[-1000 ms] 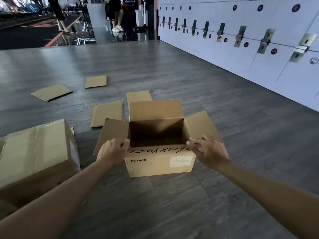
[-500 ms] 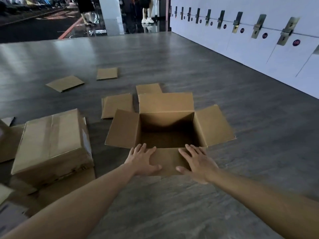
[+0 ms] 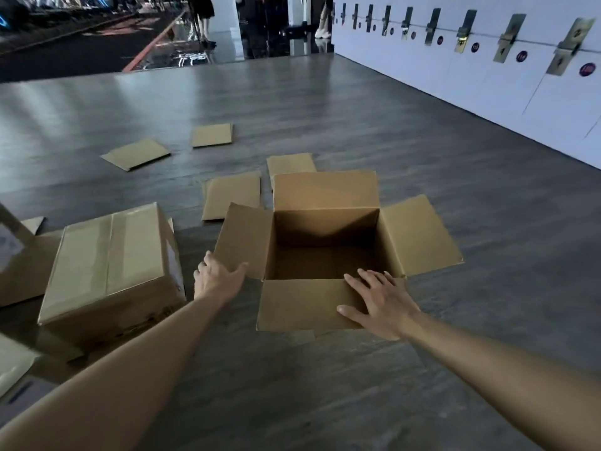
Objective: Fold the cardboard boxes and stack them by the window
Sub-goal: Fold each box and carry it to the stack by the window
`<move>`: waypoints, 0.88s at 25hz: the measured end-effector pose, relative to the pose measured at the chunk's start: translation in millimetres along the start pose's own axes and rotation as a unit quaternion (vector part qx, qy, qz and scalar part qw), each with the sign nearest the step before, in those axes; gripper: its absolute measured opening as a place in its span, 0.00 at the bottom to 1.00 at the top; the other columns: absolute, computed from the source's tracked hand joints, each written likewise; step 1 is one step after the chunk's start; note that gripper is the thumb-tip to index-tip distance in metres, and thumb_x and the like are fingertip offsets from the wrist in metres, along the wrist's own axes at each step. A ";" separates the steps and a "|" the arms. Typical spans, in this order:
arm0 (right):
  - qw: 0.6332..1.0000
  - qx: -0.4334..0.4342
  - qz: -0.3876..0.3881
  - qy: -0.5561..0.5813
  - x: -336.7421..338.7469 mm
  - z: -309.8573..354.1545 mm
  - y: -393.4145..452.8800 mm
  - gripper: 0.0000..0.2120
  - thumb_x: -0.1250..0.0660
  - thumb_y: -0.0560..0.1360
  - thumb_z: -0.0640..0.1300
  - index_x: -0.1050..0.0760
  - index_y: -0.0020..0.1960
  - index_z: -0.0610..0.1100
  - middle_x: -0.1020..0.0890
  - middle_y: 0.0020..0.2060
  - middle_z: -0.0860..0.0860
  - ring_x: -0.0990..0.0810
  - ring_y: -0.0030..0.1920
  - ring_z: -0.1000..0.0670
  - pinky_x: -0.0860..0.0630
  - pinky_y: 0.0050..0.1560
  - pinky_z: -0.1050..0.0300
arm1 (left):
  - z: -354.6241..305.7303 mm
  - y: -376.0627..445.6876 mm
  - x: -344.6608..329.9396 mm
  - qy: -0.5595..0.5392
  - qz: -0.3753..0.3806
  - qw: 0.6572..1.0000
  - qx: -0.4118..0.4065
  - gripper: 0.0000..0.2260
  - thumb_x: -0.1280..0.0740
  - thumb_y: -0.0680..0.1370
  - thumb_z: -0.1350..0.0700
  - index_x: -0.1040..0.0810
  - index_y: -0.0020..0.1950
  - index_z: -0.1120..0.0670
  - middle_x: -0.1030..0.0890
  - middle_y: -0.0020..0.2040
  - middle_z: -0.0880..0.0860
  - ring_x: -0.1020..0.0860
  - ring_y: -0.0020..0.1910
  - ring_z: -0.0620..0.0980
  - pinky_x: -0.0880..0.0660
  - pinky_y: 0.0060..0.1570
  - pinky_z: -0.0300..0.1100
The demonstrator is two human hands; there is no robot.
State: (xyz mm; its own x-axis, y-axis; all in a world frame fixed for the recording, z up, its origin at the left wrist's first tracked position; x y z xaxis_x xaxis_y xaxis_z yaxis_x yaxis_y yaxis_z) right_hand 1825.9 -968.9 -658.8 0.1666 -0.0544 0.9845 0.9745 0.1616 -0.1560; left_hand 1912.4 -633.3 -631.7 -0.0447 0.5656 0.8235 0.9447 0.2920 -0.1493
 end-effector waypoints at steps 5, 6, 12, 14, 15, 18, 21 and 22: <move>1.000 0.001 0.006 0.013 3.2 4.5 4.6 0.47 0.67 0.69 0.80 0.51 0.81 0.57 0.44 0.80 0.50 0.47 0.79 0.47 0.54 0.77 0.45 | -57.6 -25.3 12.0 -0.062 -0.106 0.972 -0.202 0.38 0.31 0.75 0.39 0.46 0.77 0.52 0.28 0.68 0.58 0.25 0.63 0.57 0.24 0.58 0.54; 1.000 0.002 0.004 0.014 3.7 6.3 5.6 0.47 0.66 0.69 0.80 0.51 0.81 0.57 0.44 0.80 0.50 0.46 0.79 0.47 0.54 0.78 0.45 | -69.8 -32.1 2.6 -0.040 -0.087 0.967 -0.235 0.40 0.33 0.75 0.36 0.50 0.78 0.50 0.29 0.70 0.57 0.25 0.64 0.57 0.24 0.60 0.54; 1.000 -0.007 0.000 0.006 3.7 12.4 14.6 0.46 0.62 0.70 0.80 0.49 0.80 0.56 0.41 0.79 0.49 0.44 0.78 0.46 0.51 0.78 0.45 | -93.8 -54.7 -83.5 0.162 0.126 0.924 -0.323 0.48 0.44 0.70 0.22 0.59 0.81 0.43 0.51 0.82 0.49 0.49 0.80 0.55 0.47 0.76 0.57; 1.000 -0.003 -0.007 0.013 4.2 11.7 15.9 0.47 0.62 0.70 0.80 0.48 0.81 0.54 0.41 0.79 0.48 0.43 0.78 0.45 0.51 0.78 0.45 | -85.1 -55.7 -102.6 0.226 0.160 0.905 -0.321 0.46 0.47 0.71 0.22 0.60 0.81 0.41 0.57 0.82 0.50 0.56 0.81 0.55 0.54 0.77 0.55; 1.000 0.001 -0.009 0.017 4.4 11.1 16.0 0.47 0.62 0.70 0.80 0.48 0.81 0.53 0.40 0.79 0.47 0.43 0.78 0.45 0.51 0.78 0.44 | -81.3 -55.9 -108.5 0.248 0.171 0.899 -0.318 0.45 0.49 0.71 0.21 0.59 0.81 0.41 0.59 0.82 0.51 0.58 0.81 0.54 0.56 0.77 0.54; 0.999 -0.004 -0.026 0.019 6.8 6.7 14.7 0.46 0.61 0.72 0.79 0.46 0.80 0.52 0.39 0.78 0.47 0.42 0.78 0.45 0.50 0.77 0.44 | -76.5 -55.1 -115.9 0.281 0.189 0.887 -0.313 0.45 0.53 0.71 0.21 0.60 0.81 0.41 0.61 0.82 0.52 0.62 0.80 0.54 0.60 0.78 0.54; 0.994 -0.054 -0.098 0.009 22.4 -12.1 15.4 0.40 0.54 0.76 0.74 0.43 0.79 0.51 0.38 0.78 0.46 0.41 0.78 0.45 0.46 0.77 0.43 | -77.4 -54.8 -117.4 0.296 0.198 0.879 -0.316 0.46 0.55 0.69 0.20 0.62 0.81 0.42 0.63 0.82 0.53 0.63 0.80 0.56 0.60 0.78 0.56; 0.989 -0.084 -0.123 0.011 29.9 -23.7 15.4 0.39 0.52 0.77 0.72 0.43 0.79 0.50 0.39 0.78 0.45 0.42 0.77 0.44 0.44 0.77 0.43 | -77.8 -55.2 -117.2 0.296 0.199 0.880 -0.315 0.47 0.56 0.69 0.20 0.61 0.81 0.43 0.63 0.82 0.53 0.63 0.80 0.56 0.60 0.78 0.56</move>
State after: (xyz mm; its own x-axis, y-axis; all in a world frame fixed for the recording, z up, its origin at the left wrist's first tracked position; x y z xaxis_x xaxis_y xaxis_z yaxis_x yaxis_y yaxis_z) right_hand 1849.5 -991.4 -633.7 -0.0764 -0.0932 0.9927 0.9969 -0.0251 0.0744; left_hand 1890.8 -775.7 -677.5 0.3315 -0.0294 0.9430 0.8482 -0.4284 -0.3115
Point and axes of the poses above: each hand's wrist, its own y-axis towards the middle knuckle, its own x-axis out of the back of the hand, z = x × y, the point moved 8 cm from there along y, towards the middle knuckle
